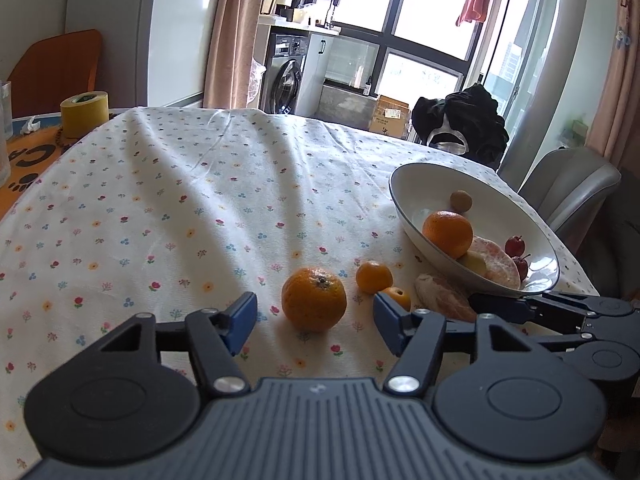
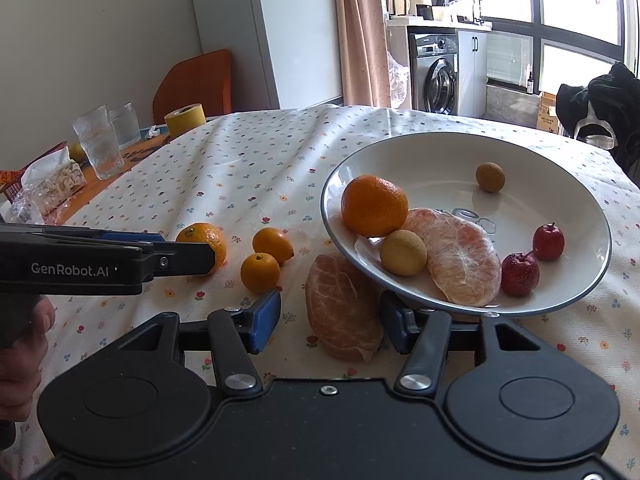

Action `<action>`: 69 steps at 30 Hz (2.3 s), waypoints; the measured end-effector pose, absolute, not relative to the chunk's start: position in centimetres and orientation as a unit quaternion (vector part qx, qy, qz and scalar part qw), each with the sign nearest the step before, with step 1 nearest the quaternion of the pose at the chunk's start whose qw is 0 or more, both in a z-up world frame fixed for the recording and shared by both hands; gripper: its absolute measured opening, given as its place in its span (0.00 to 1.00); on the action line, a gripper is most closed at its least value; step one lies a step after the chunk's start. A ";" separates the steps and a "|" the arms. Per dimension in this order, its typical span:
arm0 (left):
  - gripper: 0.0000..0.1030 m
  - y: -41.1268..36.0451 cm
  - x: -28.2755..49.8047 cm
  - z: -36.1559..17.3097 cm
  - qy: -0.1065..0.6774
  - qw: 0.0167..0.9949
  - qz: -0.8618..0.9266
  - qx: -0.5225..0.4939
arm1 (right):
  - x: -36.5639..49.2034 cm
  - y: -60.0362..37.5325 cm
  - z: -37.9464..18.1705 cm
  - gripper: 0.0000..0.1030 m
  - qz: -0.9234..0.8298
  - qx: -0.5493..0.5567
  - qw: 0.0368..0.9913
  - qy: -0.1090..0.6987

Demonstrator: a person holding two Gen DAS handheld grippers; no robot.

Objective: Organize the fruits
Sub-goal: 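Grasp a large orange with the left gripper while the right gripper grasps a peeled tangerine, then carry the orange and peeled tangerine into the bowl and open both grippers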

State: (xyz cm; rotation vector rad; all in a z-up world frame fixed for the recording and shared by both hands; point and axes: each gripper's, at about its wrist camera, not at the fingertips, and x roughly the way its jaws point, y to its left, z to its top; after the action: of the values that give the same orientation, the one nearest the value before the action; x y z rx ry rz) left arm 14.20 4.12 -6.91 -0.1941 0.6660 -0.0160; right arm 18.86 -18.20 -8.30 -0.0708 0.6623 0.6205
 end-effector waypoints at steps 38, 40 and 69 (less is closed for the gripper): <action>0.35 4.0 13.0 -7.1 0.321 0.943 0.003 -0.090 | 17.1 -17.8 -7.1 0.23 0.320 -0.061 0.892 0.314; 0.35 3.8 12.8 -6.9 0.320 0.943 0.002 -0.089 | 17.1 -17.9 -7.0 0.23 0.324 -0.061 0.890 0.315; 0.35 1.6 13.0 -3.7 0.289 0.955 -0.024 -0.066 | 16.8 -21.4 -3.0 0.18 0.314 -0.019 0.913 0.260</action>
State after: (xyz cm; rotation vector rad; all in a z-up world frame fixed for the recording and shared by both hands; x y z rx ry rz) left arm 12.97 1.59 -3.67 -0.1341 0.5872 -0.0488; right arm 16.79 -21.44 -2.99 -0.0390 0.5360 0.6474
